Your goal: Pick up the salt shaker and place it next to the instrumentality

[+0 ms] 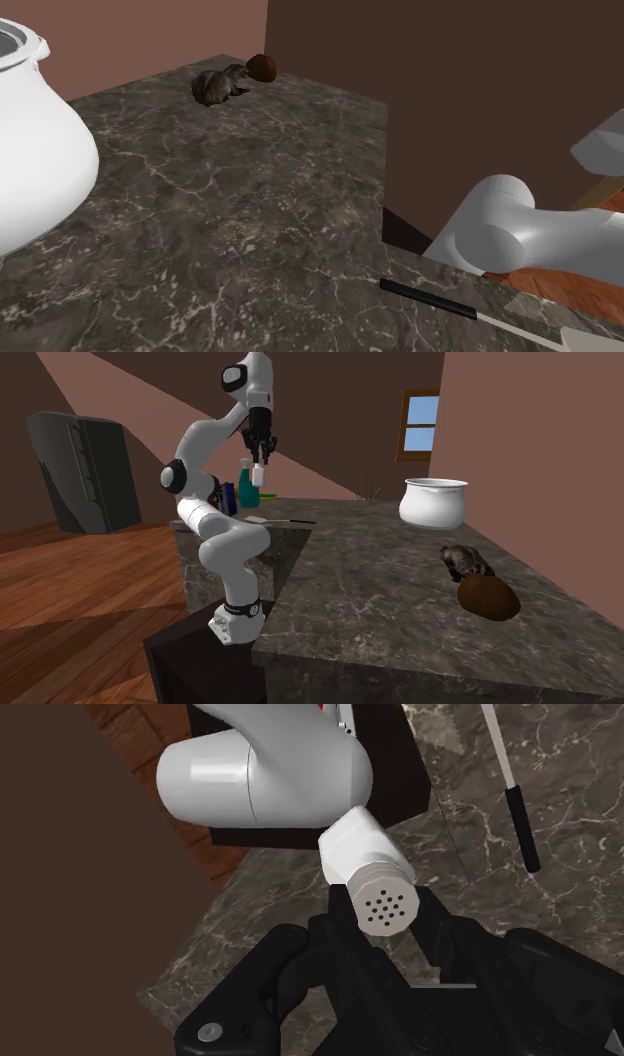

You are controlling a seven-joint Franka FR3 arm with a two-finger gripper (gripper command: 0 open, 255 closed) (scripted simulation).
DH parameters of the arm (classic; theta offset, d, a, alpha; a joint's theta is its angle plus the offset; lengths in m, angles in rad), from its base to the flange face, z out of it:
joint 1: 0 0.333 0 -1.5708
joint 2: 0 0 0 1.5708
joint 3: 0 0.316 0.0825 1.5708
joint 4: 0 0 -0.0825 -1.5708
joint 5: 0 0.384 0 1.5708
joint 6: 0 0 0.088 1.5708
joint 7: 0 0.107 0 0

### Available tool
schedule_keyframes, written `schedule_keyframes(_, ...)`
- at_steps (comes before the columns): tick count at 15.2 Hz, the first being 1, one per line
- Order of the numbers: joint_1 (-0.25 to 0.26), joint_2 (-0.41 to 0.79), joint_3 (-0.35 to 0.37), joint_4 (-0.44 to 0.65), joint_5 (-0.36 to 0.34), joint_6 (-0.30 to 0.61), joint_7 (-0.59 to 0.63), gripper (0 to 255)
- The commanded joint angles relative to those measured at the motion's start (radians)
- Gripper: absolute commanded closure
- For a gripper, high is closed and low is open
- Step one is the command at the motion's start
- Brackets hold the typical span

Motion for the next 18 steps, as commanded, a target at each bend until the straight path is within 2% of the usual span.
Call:
schedule_keyframes(1, -0.01, -0.022, 0.018, 0.039, 0.043, -0.055, 0.031, 255)
schedule_keyframes(6, -0.052, -0.05, 0.05, 0.167, 0.163, -0.185, 0.116, 255)
schedule_keyframes(8, 0.072, 0.005, 0.106, 0.208, 0.222, -0.186, 0.33, 255)
schedule_keyframes(11, 0.191, 0.08, 0.183, 0.278, 0.313, -0.186, 0.591, 255)
schedule_keyframes(14, 0.247, 0.146, 0.258, 0.36, 0.406, -0.186, 0.801, 255)
schedule_keyframes(18, 0.257, 0.228, 0.365, 0.493, 0.534, -0.186, 1.041, 255)
